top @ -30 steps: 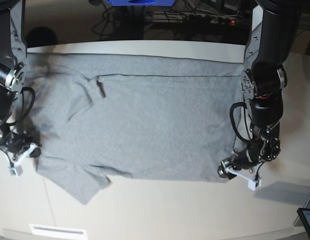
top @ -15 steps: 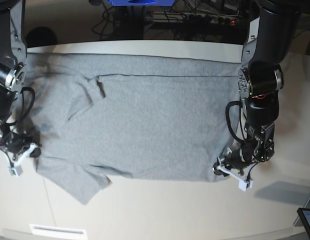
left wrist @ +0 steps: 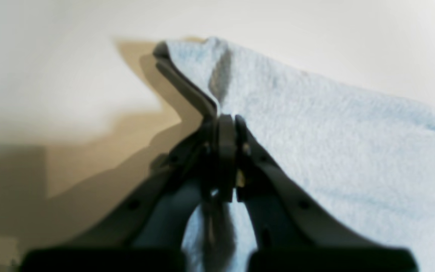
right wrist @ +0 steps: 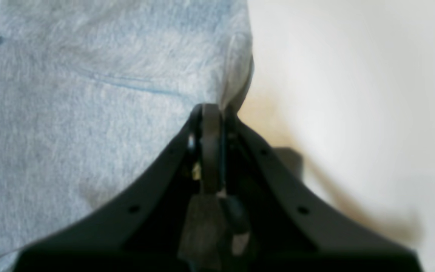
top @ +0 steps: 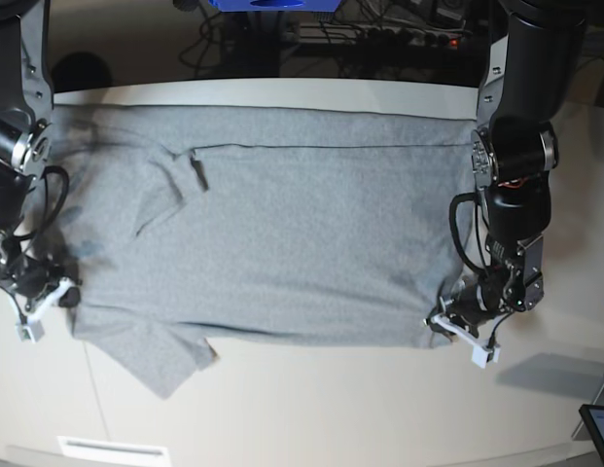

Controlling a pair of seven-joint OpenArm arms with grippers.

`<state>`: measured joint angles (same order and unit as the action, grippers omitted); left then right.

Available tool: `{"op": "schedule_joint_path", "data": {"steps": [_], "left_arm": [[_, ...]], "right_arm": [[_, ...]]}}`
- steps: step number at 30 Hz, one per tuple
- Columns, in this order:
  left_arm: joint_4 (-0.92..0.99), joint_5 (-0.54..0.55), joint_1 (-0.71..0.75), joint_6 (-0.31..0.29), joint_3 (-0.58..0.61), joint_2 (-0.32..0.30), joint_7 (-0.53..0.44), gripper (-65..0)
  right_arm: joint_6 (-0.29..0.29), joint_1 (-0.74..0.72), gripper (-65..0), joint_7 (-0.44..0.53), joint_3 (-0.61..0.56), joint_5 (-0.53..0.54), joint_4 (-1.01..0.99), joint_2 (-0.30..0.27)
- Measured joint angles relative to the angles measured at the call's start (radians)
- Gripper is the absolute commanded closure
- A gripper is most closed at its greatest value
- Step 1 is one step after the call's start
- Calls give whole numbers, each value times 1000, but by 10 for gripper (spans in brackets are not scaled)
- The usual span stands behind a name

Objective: Fold the T-shirt properly
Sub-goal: 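Move the left gripper to the shirt's side edge and pinch it, then lift the side edge with both grippers and fold it over the shirt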

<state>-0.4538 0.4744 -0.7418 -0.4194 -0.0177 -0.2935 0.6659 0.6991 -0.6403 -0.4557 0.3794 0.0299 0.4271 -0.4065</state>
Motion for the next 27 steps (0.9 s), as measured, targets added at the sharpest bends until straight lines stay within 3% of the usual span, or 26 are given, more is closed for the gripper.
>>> {"op": "schedule_joint_path", "data": {"steps": [3,9,19,27], "left_arm": [[-62,5,16,-1,4,-7,0,0],[-204,3,78,0,4,-12,90,0],[-355,9,172,0,5,-11,129,0],[-541,10,225,0,-5,-13,237,0]], "right_arm": [[-1,1,-1,27,0,-10,0,3],[-3,5,-1,74,0,-11,-5,12],[-1,59,-1,20,56,27,82,10],[0,64,-1,21,56,39,84,11]]}}
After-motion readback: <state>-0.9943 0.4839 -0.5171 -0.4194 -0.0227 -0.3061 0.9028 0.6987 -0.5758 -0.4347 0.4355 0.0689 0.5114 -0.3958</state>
